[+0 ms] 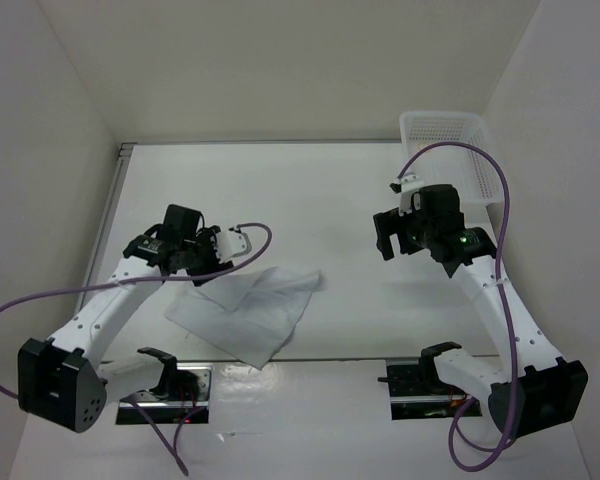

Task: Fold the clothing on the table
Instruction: Flatten the skirt out

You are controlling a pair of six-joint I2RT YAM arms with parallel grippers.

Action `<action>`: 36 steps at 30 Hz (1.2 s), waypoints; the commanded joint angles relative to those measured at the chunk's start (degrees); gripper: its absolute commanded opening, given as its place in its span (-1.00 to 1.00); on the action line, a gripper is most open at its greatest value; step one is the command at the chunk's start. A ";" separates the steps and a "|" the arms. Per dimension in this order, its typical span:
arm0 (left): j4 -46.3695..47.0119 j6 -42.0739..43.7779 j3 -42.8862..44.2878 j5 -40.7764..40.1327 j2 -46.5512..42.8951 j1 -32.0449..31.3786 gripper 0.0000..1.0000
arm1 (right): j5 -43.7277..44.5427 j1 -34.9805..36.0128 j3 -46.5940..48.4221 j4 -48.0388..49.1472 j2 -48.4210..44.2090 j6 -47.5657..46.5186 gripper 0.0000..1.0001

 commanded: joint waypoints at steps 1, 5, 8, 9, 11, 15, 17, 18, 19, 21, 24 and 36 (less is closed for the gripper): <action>-3.33 4.72 -3.66 1.66 -3.32 -2.63 0.34 | 0.33 -0.38 -0.43 2.50 -0.57 0.32 0.96; -1.32 3.50 -9.63 -3.07 -4.38 -8.15 0.34 | 0.33 -0.38 -0.43 2.50 -0.05 0.32 0.96; 0.09 2.70 -10.96 -4.31 -3.86 -9.24 0.32 | 0.33 -0.38 -0.43 2.50 -0.04 0.32 0.96; 0.09 2.70 -10.97 -4.32 -3.25 -9.93 0.32 | 0.33 -0.38 -0.43 2.50 -0.04 0.32 0.96; 1.32 2.09 -12.02 -4.32 -3.24 -10.55 0.32 | 0.33 -0.38 -0.43 2.50 0.48 0.32 0.96; 4.22 2.09 -13.42 -5.55 -2.10 -11.69 0.32 | 0.33 -0.38 -0.43 2.50 0.48 0.32 0.96; 6.23 2.09 -14.22 -5.55 -0.44 -11.70 0.32 | 0.33 -0.38 -0.43 1.98 0.48 0.32 0.96; 7.12 1.57 -15.09 -6.25 0.18 -11.70 0.32 | 0.33 -0.38 -0.43 1.98 0.48 0.32 0.96; 7.91 1.56 -15.88 -6.25 0.80 -11.70 0.29 | 0.33 -0.38 -0.43 1.98 0.48 0.32 0.96; 9.50 1.56 -15.89 -6.87 3.26 -11.70 0.27 | 0.33 -0.38 -0.43 1.98 0.48 0.32 0.96; 10.11 1.03 -15.89 -6.34 6.42 -11.70 0.24 | 0.33 -0.38 -0.43 1.98 0.48 0.32 0.96; 15.74 -1.16 -17.12 -6.34 7.31 -11.70 0.08 | -0.20 -0.38 -0.43 1.98 1.01 0.32 0.96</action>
